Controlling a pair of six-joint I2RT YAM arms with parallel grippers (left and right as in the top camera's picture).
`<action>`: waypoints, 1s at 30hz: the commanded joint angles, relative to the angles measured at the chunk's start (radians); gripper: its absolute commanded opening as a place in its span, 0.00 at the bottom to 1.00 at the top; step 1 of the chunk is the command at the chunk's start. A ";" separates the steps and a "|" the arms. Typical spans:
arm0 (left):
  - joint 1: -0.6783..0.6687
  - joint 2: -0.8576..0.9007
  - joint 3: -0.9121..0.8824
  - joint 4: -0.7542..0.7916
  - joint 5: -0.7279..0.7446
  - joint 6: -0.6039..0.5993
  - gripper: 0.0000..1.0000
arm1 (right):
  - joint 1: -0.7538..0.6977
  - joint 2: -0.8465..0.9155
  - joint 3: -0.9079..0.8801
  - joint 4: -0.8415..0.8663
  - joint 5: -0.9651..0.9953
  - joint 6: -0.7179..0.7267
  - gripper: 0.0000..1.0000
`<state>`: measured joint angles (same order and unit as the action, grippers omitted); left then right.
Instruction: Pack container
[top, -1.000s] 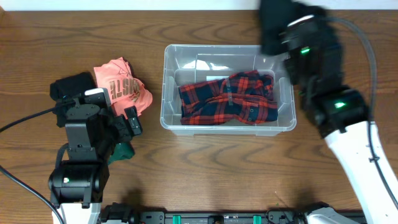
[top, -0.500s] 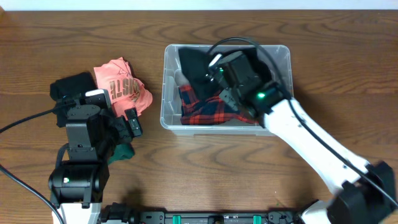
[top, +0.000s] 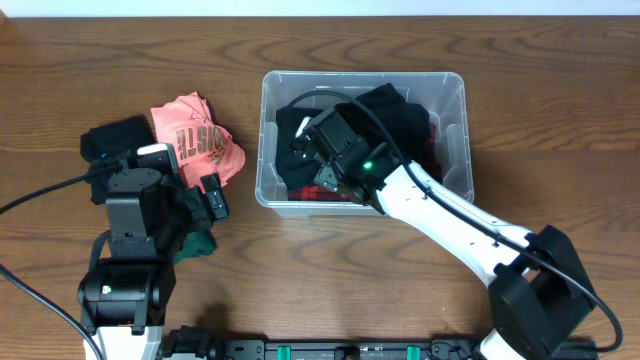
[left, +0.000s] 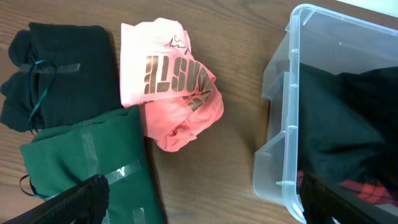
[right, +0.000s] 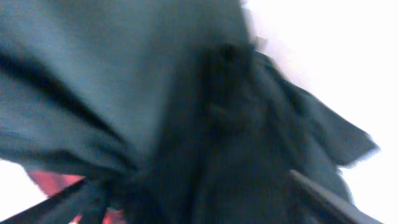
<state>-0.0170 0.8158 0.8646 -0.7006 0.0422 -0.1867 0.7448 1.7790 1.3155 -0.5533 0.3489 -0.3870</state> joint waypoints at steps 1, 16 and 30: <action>-0.003 0.000 0.023 -0.001 -0.001 -0.009 0.98 | -0.037 -0.113 0.025 0.016 0.237 0.116 0.90; -0.003 0.000 0.023 -0.001 -0.001 -0.009 0.98 | -0.853 -0.306 0.008 -0.407 0.309 0.665 0.99; -0.003 0.000 0.023 -0.003 -0.001 -0.009 0.98 | -1.417 0.014 -0.011 -0.312 0.214 0.576 0.99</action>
<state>-0.0170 0.8158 0.8646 -0.7006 0.0429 -0.1867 -0.6151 1.7370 1.3128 -0.8814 0.5972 0.2188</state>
